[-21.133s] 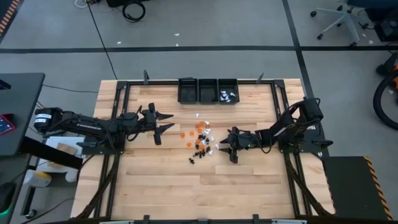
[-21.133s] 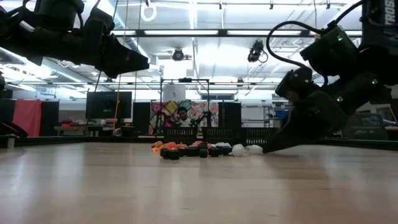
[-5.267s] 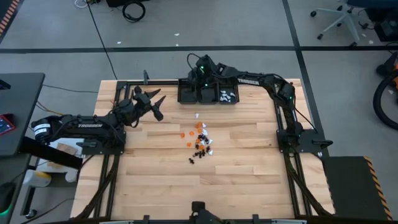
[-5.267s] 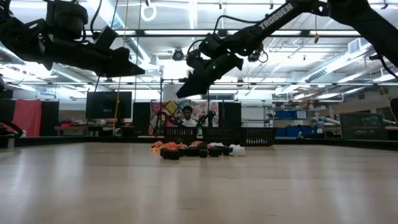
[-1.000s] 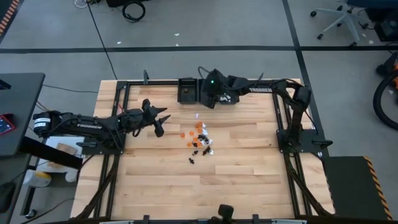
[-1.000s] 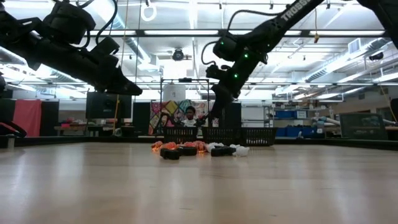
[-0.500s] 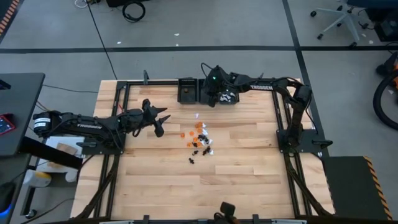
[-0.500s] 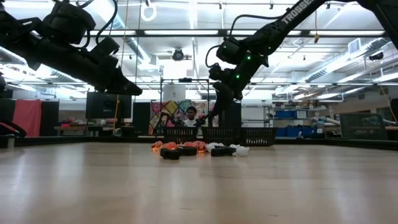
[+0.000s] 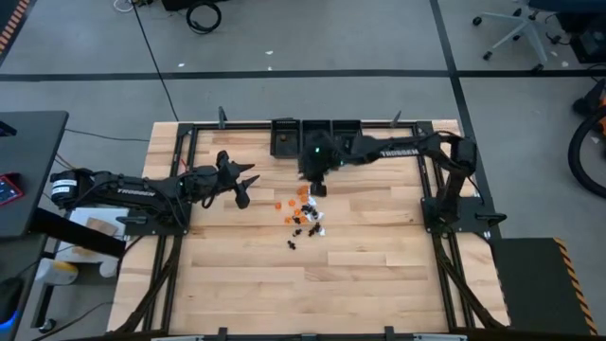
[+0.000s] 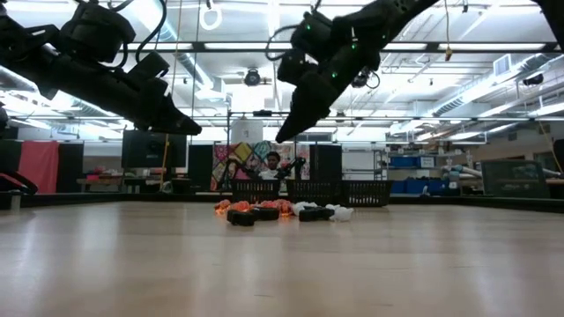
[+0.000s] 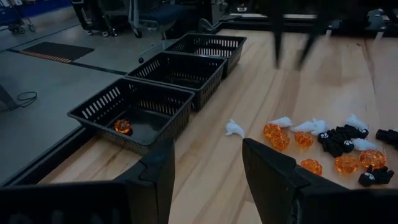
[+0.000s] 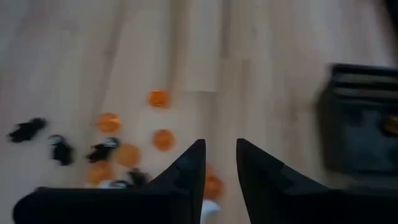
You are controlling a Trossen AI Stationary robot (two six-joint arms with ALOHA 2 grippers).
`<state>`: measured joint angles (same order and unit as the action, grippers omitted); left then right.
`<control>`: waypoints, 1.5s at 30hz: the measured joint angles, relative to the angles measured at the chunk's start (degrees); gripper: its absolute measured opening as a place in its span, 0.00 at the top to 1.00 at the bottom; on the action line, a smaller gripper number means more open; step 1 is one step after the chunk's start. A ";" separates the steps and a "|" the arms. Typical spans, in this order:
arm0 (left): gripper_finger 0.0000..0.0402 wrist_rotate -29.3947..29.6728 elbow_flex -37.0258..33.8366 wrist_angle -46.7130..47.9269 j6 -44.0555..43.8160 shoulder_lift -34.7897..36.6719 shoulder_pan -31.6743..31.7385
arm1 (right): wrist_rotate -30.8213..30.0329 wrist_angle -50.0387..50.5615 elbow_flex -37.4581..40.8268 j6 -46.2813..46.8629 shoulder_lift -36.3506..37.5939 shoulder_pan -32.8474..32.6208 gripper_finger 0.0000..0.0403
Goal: Sort game pieces by color
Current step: Put the orange game piece into the left black basket
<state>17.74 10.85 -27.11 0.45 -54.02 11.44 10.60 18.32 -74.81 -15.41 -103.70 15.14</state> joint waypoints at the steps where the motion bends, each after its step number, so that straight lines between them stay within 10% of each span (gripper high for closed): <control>1: 0.58 0.00 0.00 -0.02 -0.01 0.01 0.00 | 0.01 0.23 0.00 0.03 -0.22 -0.95 0.76; 25: 0.58 -0.02 0.00 -1.22 -1.42 0.00 -0.04 | -7.57 -1.89 2.60 3.23 -8.86 -14.76 0.54; 45: 0.58 -0.02 0.00 -0.33 -1.40 0.00 -0.04 | -8.05 -2.83 2.38 3.34 -13.51 -14.96 0.68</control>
<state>17.72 10.85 -27.44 -0.95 -54.02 11.40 2.55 15.49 -72.42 -12.07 -117.20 0.18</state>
